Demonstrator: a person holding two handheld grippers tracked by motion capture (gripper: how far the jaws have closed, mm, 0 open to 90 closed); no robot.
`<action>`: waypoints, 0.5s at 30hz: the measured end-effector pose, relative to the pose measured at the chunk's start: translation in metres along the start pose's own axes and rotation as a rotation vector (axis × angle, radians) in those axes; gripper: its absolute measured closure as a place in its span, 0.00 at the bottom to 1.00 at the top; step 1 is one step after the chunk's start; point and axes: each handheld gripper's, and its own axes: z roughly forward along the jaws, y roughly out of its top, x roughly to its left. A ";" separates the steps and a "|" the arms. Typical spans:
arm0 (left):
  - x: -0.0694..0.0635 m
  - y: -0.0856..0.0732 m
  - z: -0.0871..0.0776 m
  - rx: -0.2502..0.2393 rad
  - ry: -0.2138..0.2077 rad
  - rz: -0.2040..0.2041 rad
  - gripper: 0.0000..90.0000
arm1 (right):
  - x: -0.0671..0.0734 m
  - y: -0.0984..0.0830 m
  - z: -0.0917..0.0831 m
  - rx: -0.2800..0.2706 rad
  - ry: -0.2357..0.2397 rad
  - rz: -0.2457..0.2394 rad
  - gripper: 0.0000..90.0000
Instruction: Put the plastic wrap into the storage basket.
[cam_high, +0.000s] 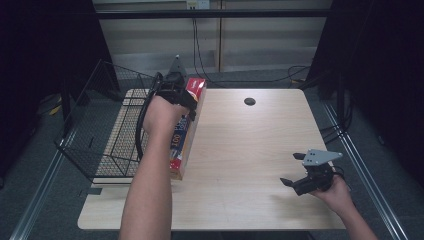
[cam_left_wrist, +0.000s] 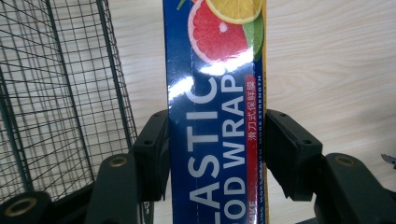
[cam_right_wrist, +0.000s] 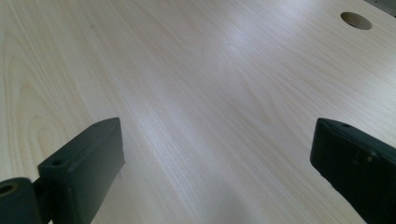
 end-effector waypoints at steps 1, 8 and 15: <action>0.001 0.000 -0.001 -0.004 0.002 -0.003 0.51 | 0.000 0.000 0.000 0.002 0.004 0.002 0.03; 0.006 0.000 -0.011 -0.003 0.017 -0.009 0.51 | 0.001 0.000 0.001 0.006 0.004 0.001 0.03; 0.012 0.000 -0.019 -0.005 0.014 -0.018 0.51 | 0.001 0.000 0.001 0.006 0.005 -0.002 0.04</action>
